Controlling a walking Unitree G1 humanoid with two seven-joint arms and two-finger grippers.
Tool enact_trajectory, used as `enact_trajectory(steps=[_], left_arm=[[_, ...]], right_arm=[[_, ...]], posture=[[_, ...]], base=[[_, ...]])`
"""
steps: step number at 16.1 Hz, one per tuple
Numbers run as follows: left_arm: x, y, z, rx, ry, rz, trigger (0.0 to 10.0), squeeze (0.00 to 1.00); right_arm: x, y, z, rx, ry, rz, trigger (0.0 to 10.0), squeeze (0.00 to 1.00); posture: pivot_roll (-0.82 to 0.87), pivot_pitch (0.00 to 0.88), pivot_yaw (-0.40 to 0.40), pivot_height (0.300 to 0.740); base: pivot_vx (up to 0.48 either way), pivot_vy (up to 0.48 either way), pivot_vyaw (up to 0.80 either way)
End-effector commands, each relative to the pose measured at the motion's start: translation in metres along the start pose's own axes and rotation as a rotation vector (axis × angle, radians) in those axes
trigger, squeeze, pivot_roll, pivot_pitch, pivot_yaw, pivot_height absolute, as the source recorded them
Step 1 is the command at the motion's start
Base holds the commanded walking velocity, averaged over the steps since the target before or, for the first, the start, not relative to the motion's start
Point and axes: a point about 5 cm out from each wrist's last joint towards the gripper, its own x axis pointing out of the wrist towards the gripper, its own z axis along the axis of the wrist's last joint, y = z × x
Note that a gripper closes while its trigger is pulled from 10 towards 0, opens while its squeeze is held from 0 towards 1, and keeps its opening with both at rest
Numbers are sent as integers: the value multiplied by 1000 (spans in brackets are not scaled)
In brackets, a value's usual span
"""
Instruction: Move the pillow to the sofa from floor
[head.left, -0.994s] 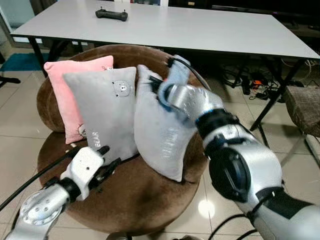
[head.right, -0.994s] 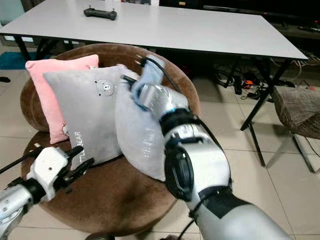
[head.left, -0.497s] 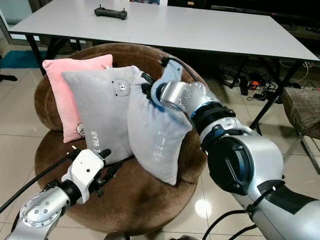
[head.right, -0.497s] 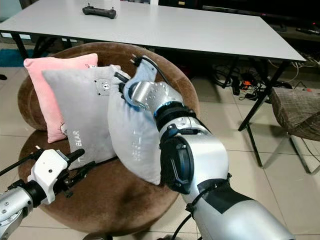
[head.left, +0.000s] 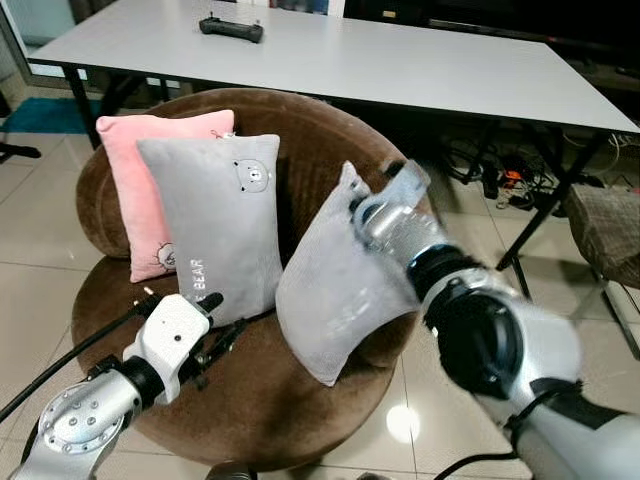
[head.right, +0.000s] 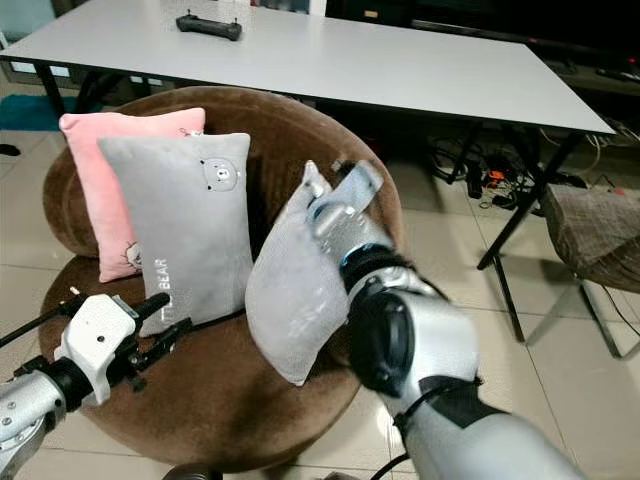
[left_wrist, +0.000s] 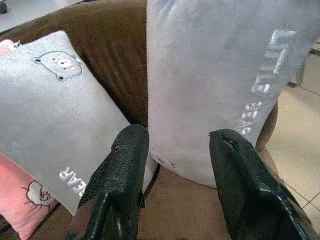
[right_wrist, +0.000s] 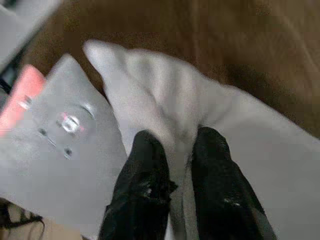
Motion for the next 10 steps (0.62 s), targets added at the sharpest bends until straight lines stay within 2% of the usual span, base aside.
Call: enact_trajectory(steps=[1,6,9,10], left_arm=[[1,-2,2,6,-2,-2,10000,0],[7,2,0,20,6,22,10000,0],[11,3,1,22,-11,47,10000,0],[14,6,3,-18,-44,111,10000,0]], right_arm=[[-2,8,9,-1,-35,32,10000,1000],[-7,20,31,-57,-124,144,10000,1000],[-13,29,54,-95,-219,233,10000,1000],[-18,33,68,-173,-291,309,10000,1000]], posture=[[212,0,-109,740],[210,0,-109,740],[211,0,-114,740],[205,0,-116,740]], base=[[0,0,0],[0,0,0],[0,0,0],[0,0,0]])
